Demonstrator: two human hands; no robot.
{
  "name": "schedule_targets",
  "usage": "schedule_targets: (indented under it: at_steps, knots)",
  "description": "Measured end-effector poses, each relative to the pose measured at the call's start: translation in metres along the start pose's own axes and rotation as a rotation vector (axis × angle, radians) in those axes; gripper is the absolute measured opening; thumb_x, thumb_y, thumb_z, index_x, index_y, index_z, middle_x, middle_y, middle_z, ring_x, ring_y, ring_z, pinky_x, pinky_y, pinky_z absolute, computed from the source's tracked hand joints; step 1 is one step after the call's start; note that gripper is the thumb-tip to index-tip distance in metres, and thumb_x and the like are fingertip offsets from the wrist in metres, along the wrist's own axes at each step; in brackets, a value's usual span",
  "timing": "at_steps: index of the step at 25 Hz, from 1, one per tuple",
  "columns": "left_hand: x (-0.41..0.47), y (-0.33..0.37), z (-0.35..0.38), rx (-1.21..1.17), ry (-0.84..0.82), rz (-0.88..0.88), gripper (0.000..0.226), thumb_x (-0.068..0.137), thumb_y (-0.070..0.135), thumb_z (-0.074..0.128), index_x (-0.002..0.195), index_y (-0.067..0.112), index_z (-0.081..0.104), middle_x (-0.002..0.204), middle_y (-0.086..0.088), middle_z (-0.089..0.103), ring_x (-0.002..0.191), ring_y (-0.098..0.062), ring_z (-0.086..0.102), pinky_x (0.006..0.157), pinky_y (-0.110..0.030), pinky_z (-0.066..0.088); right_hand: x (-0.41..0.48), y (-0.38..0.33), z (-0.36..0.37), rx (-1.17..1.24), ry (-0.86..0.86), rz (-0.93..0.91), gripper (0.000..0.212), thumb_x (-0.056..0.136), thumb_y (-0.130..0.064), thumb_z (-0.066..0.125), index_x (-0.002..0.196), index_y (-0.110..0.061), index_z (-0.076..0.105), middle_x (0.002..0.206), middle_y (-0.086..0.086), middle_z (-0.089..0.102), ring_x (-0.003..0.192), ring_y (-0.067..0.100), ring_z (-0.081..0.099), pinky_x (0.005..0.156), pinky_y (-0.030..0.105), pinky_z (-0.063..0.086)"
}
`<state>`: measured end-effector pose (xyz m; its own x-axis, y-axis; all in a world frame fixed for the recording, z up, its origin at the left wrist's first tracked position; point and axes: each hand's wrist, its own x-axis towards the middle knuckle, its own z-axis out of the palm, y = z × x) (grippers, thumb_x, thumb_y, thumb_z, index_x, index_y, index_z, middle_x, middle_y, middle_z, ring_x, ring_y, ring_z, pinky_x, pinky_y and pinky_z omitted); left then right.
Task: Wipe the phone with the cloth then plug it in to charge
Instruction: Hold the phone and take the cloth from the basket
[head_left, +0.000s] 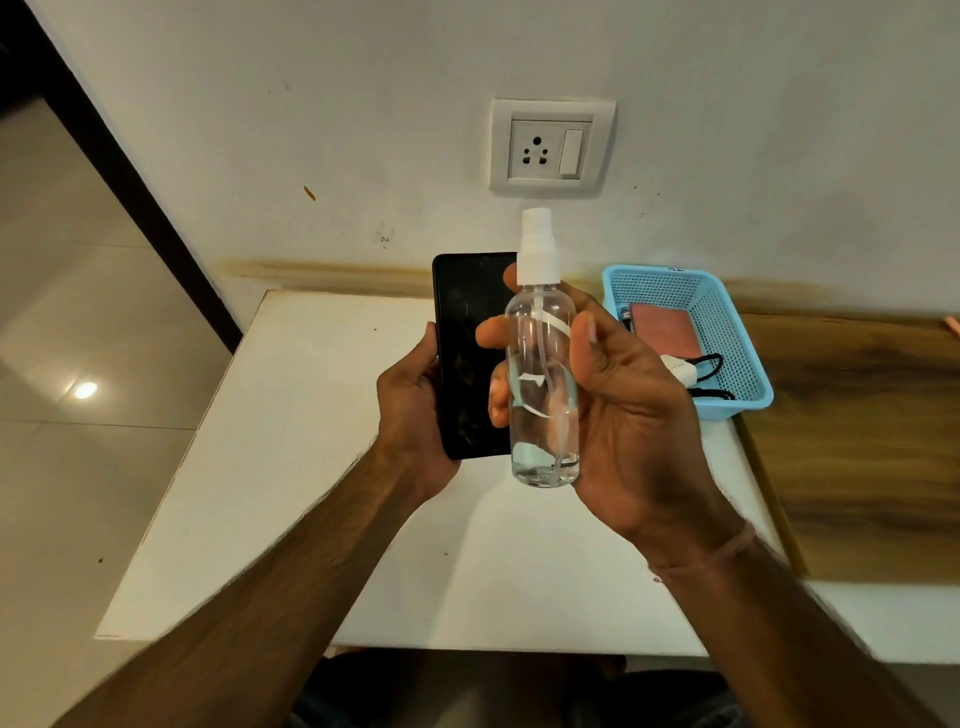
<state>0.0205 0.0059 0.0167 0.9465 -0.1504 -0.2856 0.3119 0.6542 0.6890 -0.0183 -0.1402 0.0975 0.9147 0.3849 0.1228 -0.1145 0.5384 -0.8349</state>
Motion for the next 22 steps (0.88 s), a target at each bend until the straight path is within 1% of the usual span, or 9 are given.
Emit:
schedule_targets:
  at_steps: [5,8,10,13,15,16,19,21,22]
  knots:
    - [0.0,-0.002,-0.002,-0.017,-0.031,-0.003,0.062,0.106,0.051,0.029,0.074,0.027,0.075,0.058,0.003,0.062,0.046,-0.013,0.06,0.047,-0.024,0.051,-0.001,-0.001,0.001,0.008,0.01,-0.01,0.047,0.087,-0.034,0.052,0.129,-0.012,0.053,0.109,0.016,0.068,0.077,0.024,0.066,0.07,0.038,0.057]
    - [0.002,-0.002,-0.004,-0.06,-0.06,-0.009,0.056,0.105,0.053,0.032,0.088,0.023,0.076,0.066,0.002,0.065,0.053,-0.014,0.062,0.054,-0.027,0.053,0.001,-0.005,0.002,-0.095,0.042,-0.07,0.047,0.085,-0.03,0.058,0.128,-0.014,0.051,0.11,0.016,0.066,0.08,0.026,0.066,0.07,0.039,0.056]
    - [0.003,-0.001,-0.004,-0.059,-0.094,-0.003,0.056,0.105,0.052,0.033,0.099,0.019,0.077,0.078,0.002,0.07,0.064,-0.017,0.067,0.066,-0.032,0.057,0.005,-0.01,0.002,-0.271,0.096,-0.172,0.048,0.084,-0.022,0.064,0.129,-0.017,0.048,0.111,0.017,0.063,0.083,0.027,0.069,0.069,0.04,0.057]
    - [0.002,0.0,-0.001,0.035,0.007,-0.017,0.056,0.1,0.057,0.039,0.118,0.018,0.075,0.111,-0.008,0.075,0.097,-0.031,0.073,0.084,-0.045,0.06,0.017,-0.017,-0.001,-0.757,0.31,-0.252,0.062,0.086,-0.023,0.068,0.139,-0.029,0.036,0.115,0.007,0.059,0.092,0.022,0.069,0.072,0.04,0.06]
    - [0.002,0.0,0.001,0.061,0.062,-0.03,0.055,0.099,0.058,0.041,0.122,0.019,0.073,0.12,-0.012,0.073,0.109,-0.036,0.07,0.089,-0.049,0.059,0.025,-0.012,-0.003,-1.049,0.425,-0.231,0.073,0.086,-0.025,0.069,0.144,-0.036,0.025,0.124,-0.001,0.051,0.102,0.012,0.061,0.08,0.027,0.058]
    - [0.002,0.001,0.001,0.069,0.085,-0.033,0.055,0.1,0.058,0.041,0.123,0.019,0.072,0.122,-0.012,0.072,0.111,-0.037,0.069,0.09,-0.049,0.059,0.028,-0.006,-0.002,-1.131,0.431,-0.22,0.075,0.088,-0.024,0.067,0.146,-0.037,0.021,0.127,-0.005,0.047,0.102,0.008,0.057,0.081,0.022,0.055]
    - [0.003,0.003,0.0,0.083,0.13,-0.032,0.057,0.1,0.059,0.039,0.125,0.019,0.071,0.12,-0.011,0.073,0.104,-0.034,0.072,0.081,-0.043,0.06,0.026,0.019,0.002,-1.227,0.416,-0.224,0.071,0.09,-0.015,0.062,0.146,-0.034,0.023,0.126,-0.011,0.041,0.097,0.005,0.049,0.086,0.024,0.053]
    - [0.004,0.001,-0.002,0.092,0.142,-0.035,0.058,0.1,0.06,0.038,0.121,0.019,0.073,0.113,-0.009,0.075,0.095,-0.03,0.074,0.073,-0.038,0.06,0.019,0.037,0.001,-1.265,0.435,-0.251,0.066,0.09,-0.017,0.061,0.145,-0.031,0.026,0.132,-0.006,0.047,0.103,-0.002,0.042,0.088,0.006,0.042]
    - [0.005,0.0,-0.004,0.091,0.148,-0.028,0.057,0.1,0.06,0.038,0.115,0.02,0.076,0.107,-0.008,0.076,0.09,-0.029,0.074,0.071,-0.036,0.059,0.017,0.045,0.001,-1.291,0.431,-0.264,0.064,0.091,-0.02,0.06,0.146,-0.03,0.027,0.132,-0.002,0.05,0.102,-0.004,0.041,0.084,-0.002,0.035]
